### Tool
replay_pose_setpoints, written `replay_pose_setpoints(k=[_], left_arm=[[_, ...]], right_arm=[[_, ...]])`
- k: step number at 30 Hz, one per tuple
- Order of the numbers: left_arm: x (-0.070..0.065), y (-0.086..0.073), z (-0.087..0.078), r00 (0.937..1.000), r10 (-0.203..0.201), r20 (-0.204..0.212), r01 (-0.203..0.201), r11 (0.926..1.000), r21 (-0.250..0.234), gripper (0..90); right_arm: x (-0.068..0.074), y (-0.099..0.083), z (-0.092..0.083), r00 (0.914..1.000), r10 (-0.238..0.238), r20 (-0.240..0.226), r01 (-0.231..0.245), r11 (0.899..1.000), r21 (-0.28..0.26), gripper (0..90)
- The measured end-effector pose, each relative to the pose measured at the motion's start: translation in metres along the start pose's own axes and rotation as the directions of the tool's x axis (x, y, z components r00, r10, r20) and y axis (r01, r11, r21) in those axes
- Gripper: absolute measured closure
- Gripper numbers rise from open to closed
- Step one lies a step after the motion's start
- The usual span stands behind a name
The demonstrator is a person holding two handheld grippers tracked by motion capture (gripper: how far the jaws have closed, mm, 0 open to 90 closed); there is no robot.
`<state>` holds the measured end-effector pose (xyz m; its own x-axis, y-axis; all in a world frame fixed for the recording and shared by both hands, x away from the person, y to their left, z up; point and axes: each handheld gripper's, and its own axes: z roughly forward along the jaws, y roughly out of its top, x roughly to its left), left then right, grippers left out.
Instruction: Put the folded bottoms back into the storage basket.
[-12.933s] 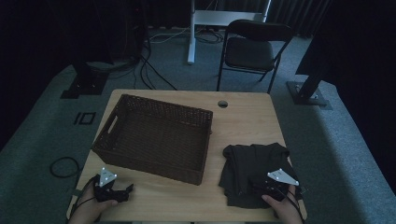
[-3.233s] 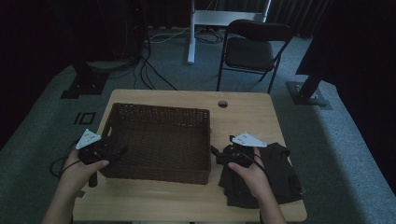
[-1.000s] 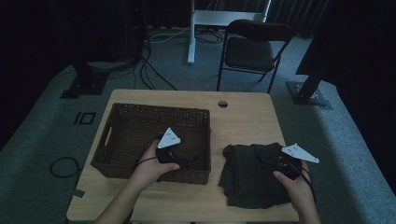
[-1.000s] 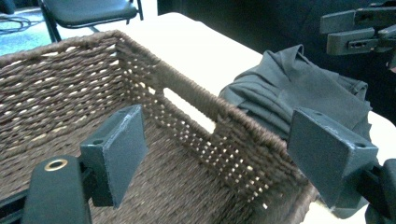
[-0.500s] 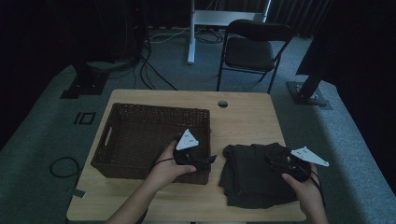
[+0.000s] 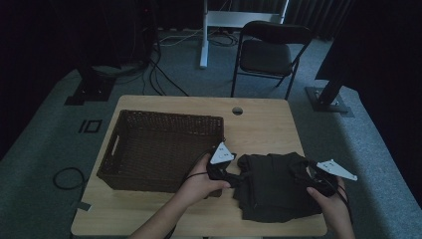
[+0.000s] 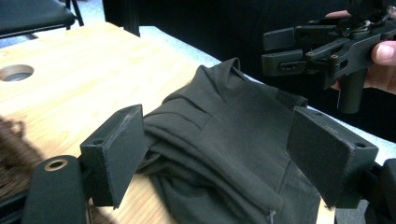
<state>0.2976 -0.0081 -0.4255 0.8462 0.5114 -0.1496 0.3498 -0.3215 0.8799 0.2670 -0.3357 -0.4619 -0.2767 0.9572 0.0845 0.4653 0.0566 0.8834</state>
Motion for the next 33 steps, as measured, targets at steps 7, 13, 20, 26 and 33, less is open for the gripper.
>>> replay_pose_setpoints(k=[7, 13, 20, 26, 33], left_arm=[[-0.015, -0.005, 0.022, 0.9999, -0.013, 0.009, 0.013, 0.9999, -0.002, 20.2], [-0.024, -0.011, 0.039, 0.9994, -0.030, 0.018, 0.030, 0.9995, 0.006, 20.2], [-0.038, -0.020, 0.059, 0.9989, -0.047, -0.005, 0.047, 0.9988, -0.013, 20.1], [-0.047, -0.029, 0.072, 0.9959, -0.071, -0.056, 0.070, 0.9972, -0.026, 19.6], [-0.053, -0.045, 0.086, 0.9898, -0.091, -0.110, 0.092, 0.9958, 0.003, 19.0]], right_arm=[[-0.011, -0.008, 0.001, 0.9998, 0.013, 0.018, -0.013, 1.000, 0.008, 13.8], [-0.015, -0.015, 0.003, 0.9996, 0.015, 0.025, -0.016, 1.000, 0.025, 13.8], [-0.027, -0.024, 0.006, 0.9988, 0.018, 0.046, -0.020, 0.999, 0.041, 13.8], [-0.033, -0.033, 0.011, 0.9983, 0.025, 0.052, -0.028, 0.998, 0.058, 13.8], [-0.038, -0.042, 0.020, 0.9969, 0.041, 0.067, -0.046, 0.996, 0.076, 13.8]])
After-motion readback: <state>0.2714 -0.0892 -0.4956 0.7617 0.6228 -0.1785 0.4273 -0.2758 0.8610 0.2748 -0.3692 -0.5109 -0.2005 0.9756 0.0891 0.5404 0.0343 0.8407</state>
